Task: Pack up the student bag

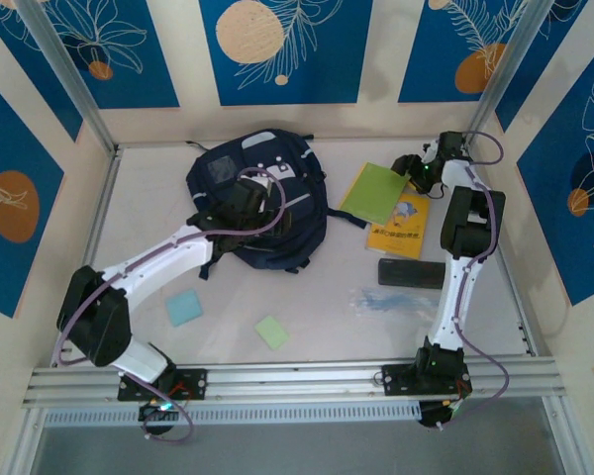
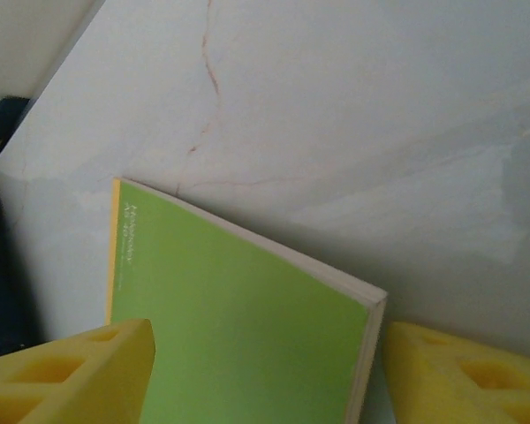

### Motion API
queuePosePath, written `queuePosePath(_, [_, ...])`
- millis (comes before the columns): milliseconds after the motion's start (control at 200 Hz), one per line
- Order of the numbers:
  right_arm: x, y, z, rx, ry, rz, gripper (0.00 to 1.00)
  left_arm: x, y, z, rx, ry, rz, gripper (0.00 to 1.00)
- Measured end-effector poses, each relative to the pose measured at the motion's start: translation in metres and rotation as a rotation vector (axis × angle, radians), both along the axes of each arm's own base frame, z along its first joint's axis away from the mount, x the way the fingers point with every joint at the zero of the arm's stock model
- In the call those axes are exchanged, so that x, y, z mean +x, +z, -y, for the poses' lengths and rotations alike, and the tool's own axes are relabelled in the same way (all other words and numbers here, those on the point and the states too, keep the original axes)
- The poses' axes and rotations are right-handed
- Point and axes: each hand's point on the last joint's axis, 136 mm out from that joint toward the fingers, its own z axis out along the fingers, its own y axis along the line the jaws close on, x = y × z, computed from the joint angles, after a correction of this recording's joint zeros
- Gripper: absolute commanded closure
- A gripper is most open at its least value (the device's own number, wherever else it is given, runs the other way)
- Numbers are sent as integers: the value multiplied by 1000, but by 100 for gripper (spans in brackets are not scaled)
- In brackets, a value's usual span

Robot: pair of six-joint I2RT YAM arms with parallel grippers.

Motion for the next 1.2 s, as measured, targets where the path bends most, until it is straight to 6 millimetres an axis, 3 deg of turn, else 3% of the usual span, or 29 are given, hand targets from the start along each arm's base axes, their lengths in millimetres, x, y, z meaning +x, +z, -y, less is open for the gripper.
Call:
queuePosePath(60, [4, 5, -3, 14, 20, 13, 54, 0, 7, -2, 4, 0, 19, 18])
queuePosePath(140, [9, 9, -8, 51, 41, 25, 89, -1, 12, -4, 3, -1, 33, 18])
queuePosePath(185, [9, 10, -10, 78, 51, 29, 100, -1, 13, -4, 4, 0, 36, 18])
queuePosePath(505, [1, 35, -22, 226, 81, 63, 100, -1, 8, -12, 81, -18, 51, 17])
queuePosePath(625, [-6, 69, -27, 237, 103, 111, 100, -2, 5, -13, 113, -40, 57, 16])
queuePosePath(735, [-17, 116, -35, 231, 133, 185, 100, -2, 4, -12, 131, -63, 62, 9])
queuePosePath(810, [-30, 148, -43, 222, 163, 236, 100, -1, 4, -8, 115, -80, 61, 0])
queuePosePath(970, [-73, 207, -70, 218, 247, 330, 100, 13, 16, 14, -25, -135, 74, 0])
queuePosePath(1200, [-138, 254, -117, 294, 386, 385, 100, 37, 39, 45, -277, -253, 117, 0])
